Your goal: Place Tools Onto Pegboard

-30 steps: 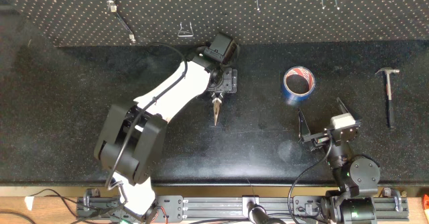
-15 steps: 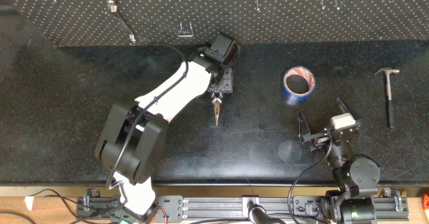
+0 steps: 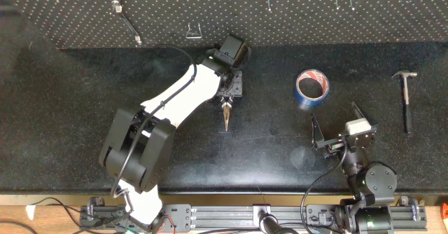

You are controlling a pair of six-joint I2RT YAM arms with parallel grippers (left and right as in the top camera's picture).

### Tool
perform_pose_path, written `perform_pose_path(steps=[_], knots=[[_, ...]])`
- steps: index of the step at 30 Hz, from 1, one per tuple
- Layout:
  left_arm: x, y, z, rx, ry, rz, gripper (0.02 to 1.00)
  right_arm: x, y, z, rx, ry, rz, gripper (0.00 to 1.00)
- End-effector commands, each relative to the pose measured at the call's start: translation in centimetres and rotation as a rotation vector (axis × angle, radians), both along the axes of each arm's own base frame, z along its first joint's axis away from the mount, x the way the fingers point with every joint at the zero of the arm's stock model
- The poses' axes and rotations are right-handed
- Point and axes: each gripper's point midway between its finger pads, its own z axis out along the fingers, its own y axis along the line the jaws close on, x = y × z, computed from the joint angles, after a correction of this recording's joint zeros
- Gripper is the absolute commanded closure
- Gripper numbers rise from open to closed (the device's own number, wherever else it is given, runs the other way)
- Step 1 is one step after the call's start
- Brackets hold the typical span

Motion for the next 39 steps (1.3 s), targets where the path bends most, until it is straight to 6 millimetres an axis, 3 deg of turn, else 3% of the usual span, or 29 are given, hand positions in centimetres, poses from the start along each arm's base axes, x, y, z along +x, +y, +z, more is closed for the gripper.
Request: perform_pose_path(steps=[1,3,4,6,8,10,13,14,15,17,20,23,28,39], knots=[[-2.8,0.7,-4.7,0.03,0.143,-0.009,0.991,0.0,0.0,-0.1,-0.007,-0.003,0.003,0.001],[-2.2,0.6,-3.9,0.027,0.109,-0.009,0.991,0.0,0.0,-0.1,-0.007,-0.003,0.003,0.001],[-1.5,0.9,-2.4,0.035,0.059,-0.003,0.991,0.0,0.0,-0.1,-0.007,-0.003,0.003,0.001],[-0.2,1.0,2.3,0.023,-0.068,-0.032,0.993,0.0,0.0,-0.1,-0.007,-0.003,0.003,0.001],[0.2,1.6,8.2,0.006,-0.205,-0.048,0.993,0.0,0.0,-0.1,-0.007,-0.003,0.003,0.001],[-1.1,3.8,13.3,0.028,-0.308,-0.018,0.991,0.0,0.0,-0.1,-0.007,-0.003,0.003,0.001],[-1.7,7.7,18.5,-0.033,-0.494,0.084,0.991,0.0,0.0,-0.1,-0.007,-0.003,0.003,0.001],[-0.1,9.0,20.0,-0.048,-0.595,0.109,0.993,0.0,0.0,-0.1,-0.007,-0.003,0.003,0.001],[2.8,9.1,21.8,-0.05,-0.735,0.077,0.991,0.0,0.0,-0.1,-0.007,-0.003,0.003,0.001],[6.3,8.9,24.3,-0.032,-0.904,0.04,0.991,0.0,0.0,-0.1,-0.007,-0.003,0.003,0.001],[9.3,8.2,25.4,-0.025,-1.023,0.016,0.991,0.0,0.0,-0.1,-0.007,-0.003,0.003,0.001],[10.3,7.9,25.1,-0.001,-1.048,-0.013,0.991,0.0,0.0,-0.1,-0.007,-0.003,0.003,0.001],[11.7,9.3,27.1,0.012,-1.15,0.008,0.991,0.0,0.0,-0.1,-0.007,-0.003,0.003,0.001],[13.6,7.8,22.0,-0.004,-1.062,-0.065,0.989,0.0,0.0,-0.1,-0.007,-0.003,0.003,0.001]])
